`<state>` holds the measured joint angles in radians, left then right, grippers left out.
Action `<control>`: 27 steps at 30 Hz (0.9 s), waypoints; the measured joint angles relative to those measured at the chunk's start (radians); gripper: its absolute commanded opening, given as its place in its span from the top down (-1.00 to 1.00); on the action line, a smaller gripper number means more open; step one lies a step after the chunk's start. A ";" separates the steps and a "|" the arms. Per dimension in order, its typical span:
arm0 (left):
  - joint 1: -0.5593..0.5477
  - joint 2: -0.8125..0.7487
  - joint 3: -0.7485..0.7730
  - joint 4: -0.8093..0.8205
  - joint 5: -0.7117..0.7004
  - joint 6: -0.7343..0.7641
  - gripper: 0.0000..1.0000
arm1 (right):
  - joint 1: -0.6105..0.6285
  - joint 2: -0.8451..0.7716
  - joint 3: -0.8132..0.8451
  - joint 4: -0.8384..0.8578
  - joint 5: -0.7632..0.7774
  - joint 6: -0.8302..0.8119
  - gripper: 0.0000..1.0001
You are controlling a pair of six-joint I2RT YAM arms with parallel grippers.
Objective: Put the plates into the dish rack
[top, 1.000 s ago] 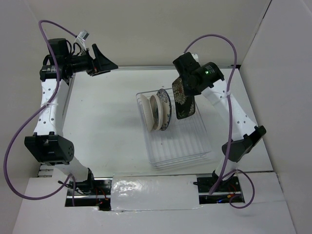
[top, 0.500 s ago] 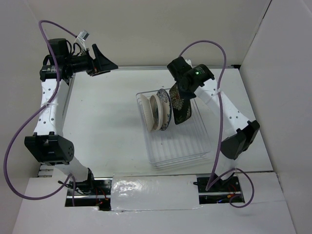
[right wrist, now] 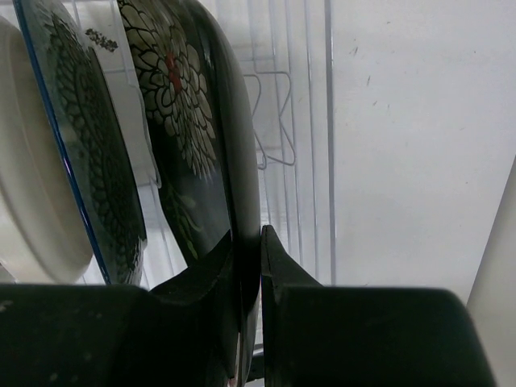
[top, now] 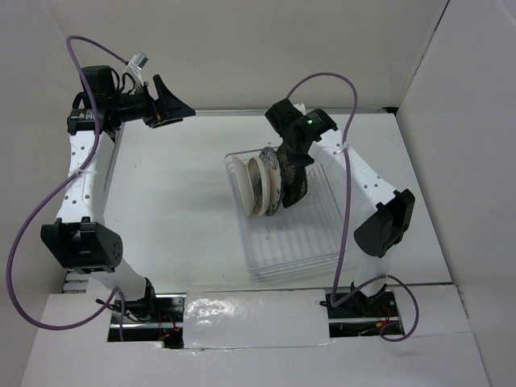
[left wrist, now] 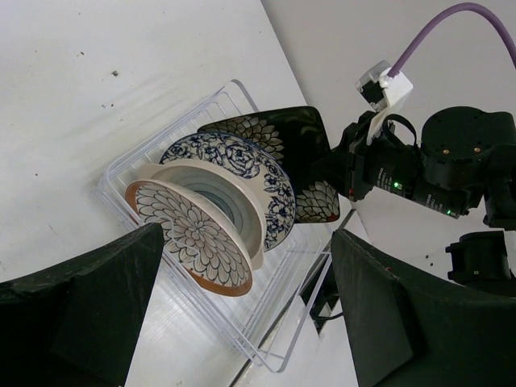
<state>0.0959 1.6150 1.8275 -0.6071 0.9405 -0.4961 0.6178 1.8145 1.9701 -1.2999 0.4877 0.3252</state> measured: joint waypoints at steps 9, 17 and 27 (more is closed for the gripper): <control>0.001 0.000 -0.002 0.000 -0.001 0.000 -0.94 | 0.001 0.011 -0.009 0.019 -0.003 0.003 0.85; 0.002 0.000 -0.002 0.000 -0.001 0.001 -0.94 | 0.002 0.026 -0.009 0.063 -0.026 0.008 0.26; 0.002 -0.002 -0.008 0.002 -0.001 0.001 -0.94 | 0.008 0.037 0.006 0.083 -0.026 0.020 -0.52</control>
<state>0.0978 1.6127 1.8194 -0.6056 0.9398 -0.4953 0.6258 1.8511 1.9762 -1.2171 0.4614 0.3454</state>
